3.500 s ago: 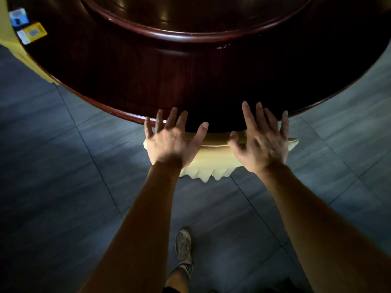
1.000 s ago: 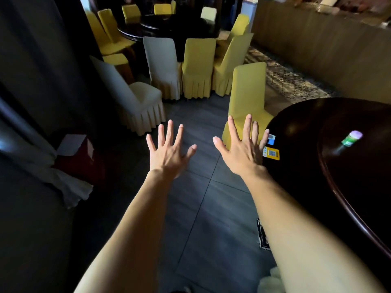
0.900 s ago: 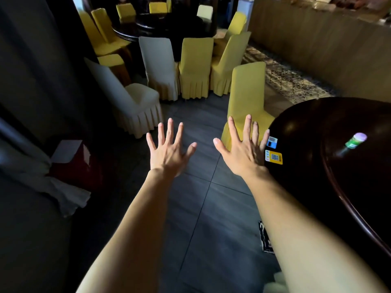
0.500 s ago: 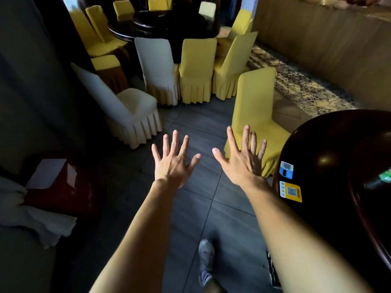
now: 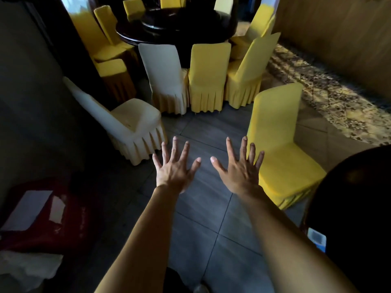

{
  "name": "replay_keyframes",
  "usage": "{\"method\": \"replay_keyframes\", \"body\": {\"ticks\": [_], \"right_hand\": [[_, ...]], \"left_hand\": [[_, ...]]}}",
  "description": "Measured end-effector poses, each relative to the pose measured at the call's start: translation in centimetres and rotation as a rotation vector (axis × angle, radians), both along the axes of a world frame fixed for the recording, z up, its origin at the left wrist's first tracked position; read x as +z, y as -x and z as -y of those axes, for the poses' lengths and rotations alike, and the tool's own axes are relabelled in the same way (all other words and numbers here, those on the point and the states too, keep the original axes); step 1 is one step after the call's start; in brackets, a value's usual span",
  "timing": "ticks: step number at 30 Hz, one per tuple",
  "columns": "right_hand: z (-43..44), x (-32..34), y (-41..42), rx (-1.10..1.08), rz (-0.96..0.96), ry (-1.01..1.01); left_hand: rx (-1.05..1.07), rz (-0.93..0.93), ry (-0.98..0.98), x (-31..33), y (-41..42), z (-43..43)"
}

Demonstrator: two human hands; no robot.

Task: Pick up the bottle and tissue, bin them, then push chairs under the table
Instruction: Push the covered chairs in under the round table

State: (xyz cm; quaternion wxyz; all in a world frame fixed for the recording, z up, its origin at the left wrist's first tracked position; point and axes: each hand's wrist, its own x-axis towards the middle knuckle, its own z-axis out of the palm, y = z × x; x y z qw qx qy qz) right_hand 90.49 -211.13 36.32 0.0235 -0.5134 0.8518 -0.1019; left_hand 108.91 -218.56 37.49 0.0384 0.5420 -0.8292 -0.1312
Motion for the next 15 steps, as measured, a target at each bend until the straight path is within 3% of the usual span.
{"method": "replay_keyframes", "body": {"ticks": [7, 15], "right_hand": [[10.5, -2.7, 5.8, -0.02, 0.016, -0.07], [24.7, -3.3, 12.4, -0.119, 0.062, -0.155]], "left_hand": [[-0.085, 0.095, -0.049, -2.5, 5.9, 11.0], [-0.152, 0.076, -0.052, -4.3, 13.8, 28.1]]}}
